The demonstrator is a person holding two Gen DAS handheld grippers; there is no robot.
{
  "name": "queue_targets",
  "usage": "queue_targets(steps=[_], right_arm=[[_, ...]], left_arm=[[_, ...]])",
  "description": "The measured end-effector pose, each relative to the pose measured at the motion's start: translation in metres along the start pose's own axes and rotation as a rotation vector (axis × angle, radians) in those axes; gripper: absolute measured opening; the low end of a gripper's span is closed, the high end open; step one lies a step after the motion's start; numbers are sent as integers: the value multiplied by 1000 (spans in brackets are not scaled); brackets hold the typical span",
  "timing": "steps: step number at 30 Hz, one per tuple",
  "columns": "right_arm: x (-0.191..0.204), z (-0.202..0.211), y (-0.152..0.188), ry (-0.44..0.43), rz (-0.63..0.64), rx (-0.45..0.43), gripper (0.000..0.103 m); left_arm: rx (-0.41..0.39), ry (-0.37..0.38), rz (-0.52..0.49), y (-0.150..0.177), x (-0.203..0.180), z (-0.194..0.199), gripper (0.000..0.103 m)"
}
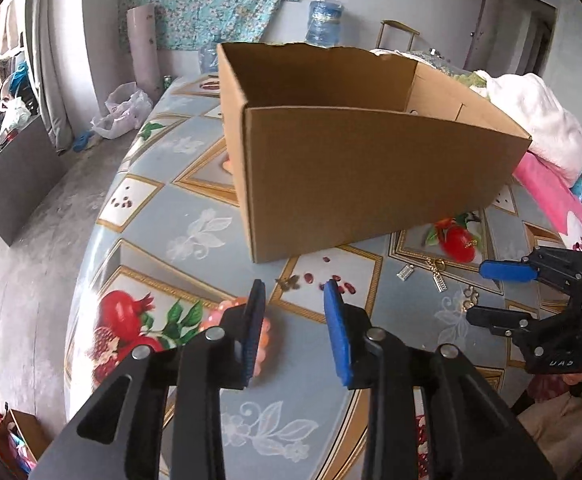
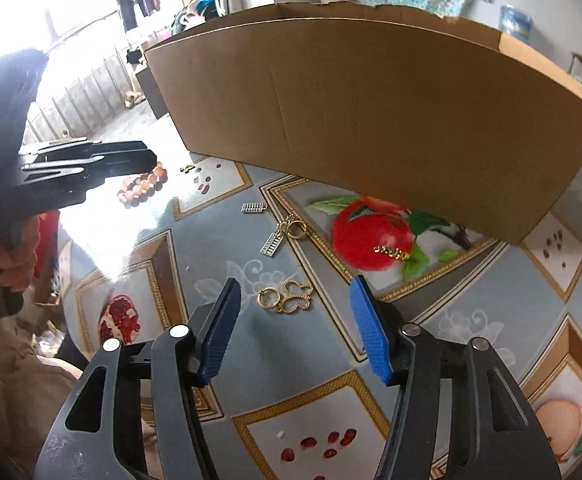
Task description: Organize jewelry
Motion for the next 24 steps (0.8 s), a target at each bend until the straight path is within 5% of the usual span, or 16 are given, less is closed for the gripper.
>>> queue_targets(steps=[7, 13, 21, 24], right_arm=[[9, -1, -3, 50, 92, 9, 41], [6, 0, -2, 54, 100, 12, 22], [-28, 6, 11, 87, -2, 17, 22], [-37, 11, 13, 47, -62, -1, 35]], left_arm=[[16, -18, -29, -1, -5, -11, 29], [29, -19, -35, -1, -6, -16, 29], [44, -16, -35, -3, -8, -21, 29], [40, -25, -31, -6, -8, -23, 30]])
Point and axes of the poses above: each gripper's, at about its wrist camera, not at the fingertips, and z roughly against the way its jaws point, x to its left, y to its underside, the point moved 4 cm from there along -z, roughly the way its jaws point, and after that the axes turned 14 degrees about z, right-handed, at the moved point
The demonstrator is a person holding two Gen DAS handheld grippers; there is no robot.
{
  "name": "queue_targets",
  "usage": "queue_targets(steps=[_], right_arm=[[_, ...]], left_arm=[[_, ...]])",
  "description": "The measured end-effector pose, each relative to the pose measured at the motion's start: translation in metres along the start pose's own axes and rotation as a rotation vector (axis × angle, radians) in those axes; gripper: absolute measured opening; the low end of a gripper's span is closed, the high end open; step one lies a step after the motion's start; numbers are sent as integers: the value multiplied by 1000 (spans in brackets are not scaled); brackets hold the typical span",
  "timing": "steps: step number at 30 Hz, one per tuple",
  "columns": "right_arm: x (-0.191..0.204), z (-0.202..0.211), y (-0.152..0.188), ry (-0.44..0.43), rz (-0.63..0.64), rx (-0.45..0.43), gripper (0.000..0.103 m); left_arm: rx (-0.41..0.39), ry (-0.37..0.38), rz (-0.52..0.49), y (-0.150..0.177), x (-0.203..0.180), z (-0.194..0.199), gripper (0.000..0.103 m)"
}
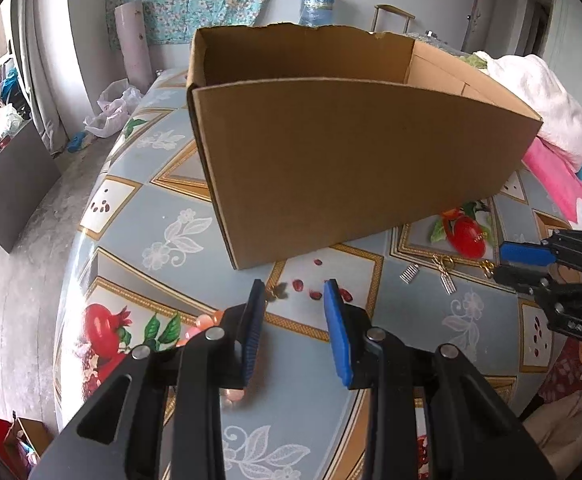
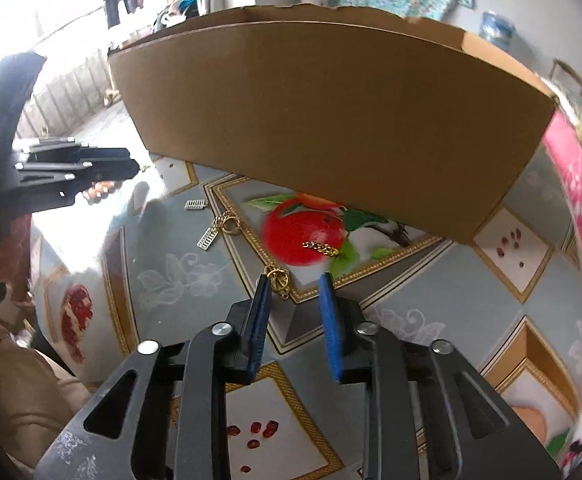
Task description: Organize jewelry
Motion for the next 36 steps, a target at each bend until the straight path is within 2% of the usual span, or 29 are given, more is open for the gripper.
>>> queue_targets(steps=[4, 8, 11, 19, 24, 31, 36], right_arm=[[-2, 7, 3, -27, -40, -25, 39], [-8, 11, 5, -28, -73, -41, 40], [-20, 17, 6, -26, -102, -53, 40], [-33, 32, 7, -30, -159, -71, 40], [-36, 44, 13, -27, -180, -80, 47], [-33, 56, 20, -44, -219, -90, 48], [-17, 48, 18, -53, -175, -58, 48]], left_arm=[[-6, -11, 16, -7, 4, -5, 30], [48, -4, 41, -7, 8, -20, 30], [54, 12, 36, -8, 4, -20, 30], [89, 148, -3, 12, -30, -14, 30], [95, 193, -70, 23, -50, -10, 30], [64, 206, -40, 26, -37, 3, 30], [70, 187, -22, 34, -30, 6, 30]])
Point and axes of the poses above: each gripper's, at about its wrist camera, not at the fingertips, and z roughly against the way its jaws point, x to its left, y to its underside, the point moved 4 cm from there along -z, roughly the way its jaws point, and after that the axes turned 14 degrees about z, right-handed, at the moved point
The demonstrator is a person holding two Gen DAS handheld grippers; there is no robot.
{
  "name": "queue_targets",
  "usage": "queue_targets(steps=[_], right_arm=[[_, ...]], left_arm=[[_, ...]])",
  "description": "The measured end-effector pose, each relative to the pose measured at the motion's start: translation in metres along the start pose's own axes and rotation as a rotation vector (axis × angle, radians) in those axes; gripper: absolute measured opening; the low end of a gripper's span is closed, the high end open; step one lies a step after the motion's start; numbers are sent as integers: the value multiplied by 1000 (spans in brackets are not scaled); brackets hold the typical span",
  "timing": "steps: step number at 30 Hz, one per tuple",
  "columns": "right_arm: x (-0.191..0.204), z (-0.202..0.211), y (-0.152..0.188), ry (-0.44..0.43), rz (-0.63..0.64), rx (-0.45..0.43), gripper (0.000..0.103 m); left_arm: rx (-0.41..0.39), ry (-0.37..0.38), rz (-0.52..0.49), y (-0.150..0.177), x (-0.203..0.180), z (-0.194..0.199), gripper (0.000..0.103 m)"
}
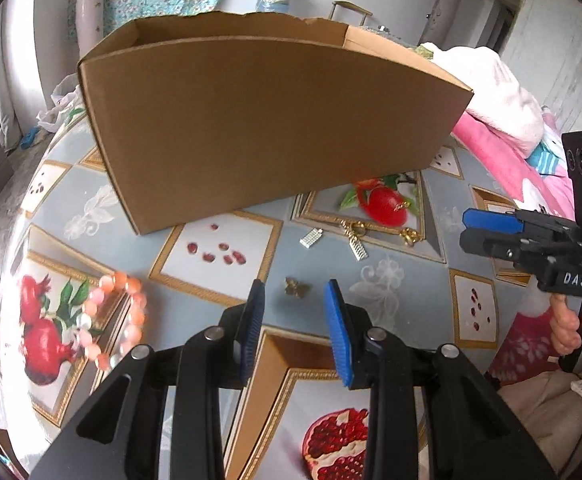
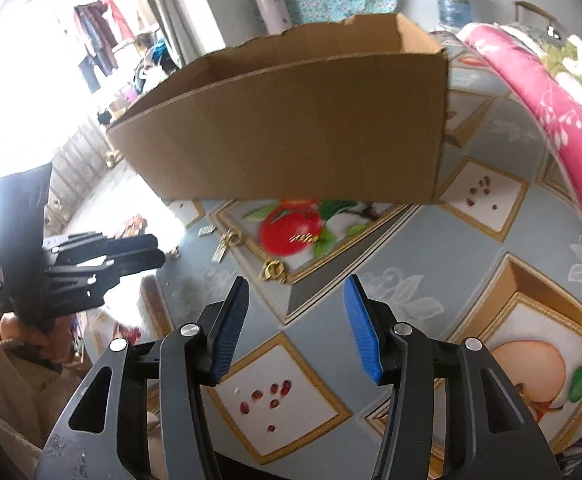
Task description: Organize jewelry
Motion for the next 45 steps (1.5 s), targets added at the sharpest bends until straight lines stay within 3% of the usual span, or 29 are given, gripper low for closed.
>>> queue_targets(steps=[10, 20, 24, 36, 45], right_arm=[[15, -22, -6, 64, 66, 56, 41], [26, -39, -15, 115, 135, 68, 27], [27, -44, -15, 122, 139, 77, 19], [40, -51, -17, 141, 209, 72, 10], [34, -44, -15, 109, 159, 35, 3]], left_arm=[[-8, -31, -21, 3, 1, -2, 30], [-13, -28, -26, 3, -1, -5, 30], [-14, -28, -29, 3, 0, -5, 30], [-19, -52, -20, -3, 6, -3, 30], [-54, -26, -39, -12, -1, 5, 30]])
Point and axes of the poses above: each gripper's, at about its wrist camera, not at the fingertips, and z roughly against the way its jaws point, x to its left, y to its underside, the point moved 4 cm from there along -z, roughly the way its jaws point, and after that the axes turned 14 degrees about z, right-handed, at the moved point
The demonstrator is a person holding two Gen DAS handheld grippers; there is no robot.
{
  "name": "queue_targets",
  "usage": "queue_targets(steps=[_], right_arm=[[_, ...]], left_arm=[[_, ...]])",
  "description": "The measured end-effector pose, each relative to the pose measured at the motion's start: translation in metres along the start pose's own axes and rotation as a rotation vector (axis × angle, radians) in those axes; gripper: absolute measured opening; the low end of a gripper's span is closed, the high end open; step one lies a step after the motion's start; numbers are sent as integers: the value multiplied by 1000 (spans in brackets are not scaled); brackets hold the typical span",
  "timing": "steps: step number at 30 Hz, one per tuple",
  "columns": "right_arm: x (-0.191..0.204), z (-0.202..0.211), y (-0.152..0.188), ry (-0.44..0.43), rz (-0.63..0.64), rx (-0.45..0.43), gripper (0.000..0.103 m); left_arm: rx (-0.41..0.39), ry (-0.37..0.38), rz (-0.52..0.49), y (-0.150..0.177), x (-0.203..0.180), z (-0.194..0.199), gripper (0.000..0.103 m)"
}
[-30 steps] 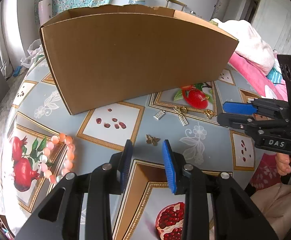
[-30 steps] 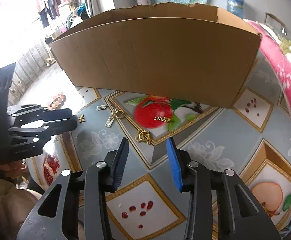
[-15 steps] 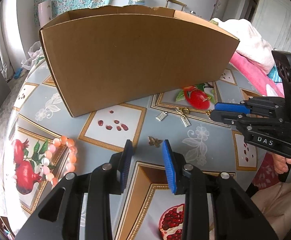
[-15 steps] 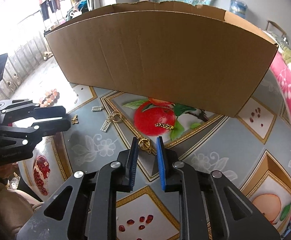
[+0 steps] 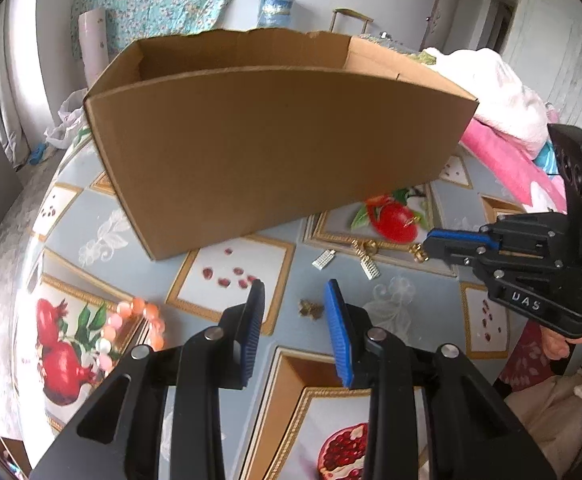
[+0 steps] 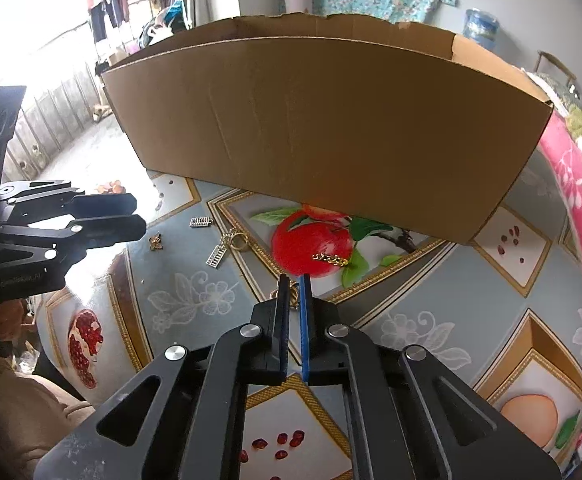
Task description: Organize jewelry
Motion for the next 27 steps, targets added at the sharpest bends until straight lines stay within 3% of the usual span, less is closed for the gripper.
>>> queue_targets(steps=[7, 10, 12, 14, 21, 27], right_arm=[[-4, 8, 7, -6, 7, -2, 3], [-10, 8, 10, -32, -9, -11, 8], [-10, 8, 9, -38, -8, -20, 21], [-12, 9, 9, -42, -10, -27, 24], [-25, 10, 13, -77, -53, -48, 25], [-35, 8, 14, -90, -67, -53, 25]], left_arm=[[8, 0, -30, -2, -13, -4, 30], [10, 6, -41, -4, -17, -7, 30], [3, 11, -57, -6, -22, -8, 30], [-6, 21, -69, -10, -27, -9, 30], [-11, 80, -156, -20, -55, -19, 30], [36, 94, -213, -17, -70, -37, 29]])
Point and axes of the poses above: each gripper's, at about its wrist camera, not at the fingertips, and z roughly against the way its jaws point, x to its left, y to its underside, the point moved 4 cm from there along -z, roughly the way its jaws point, and after that the axes turned 14 degrees about z, right-handed, at the moved point
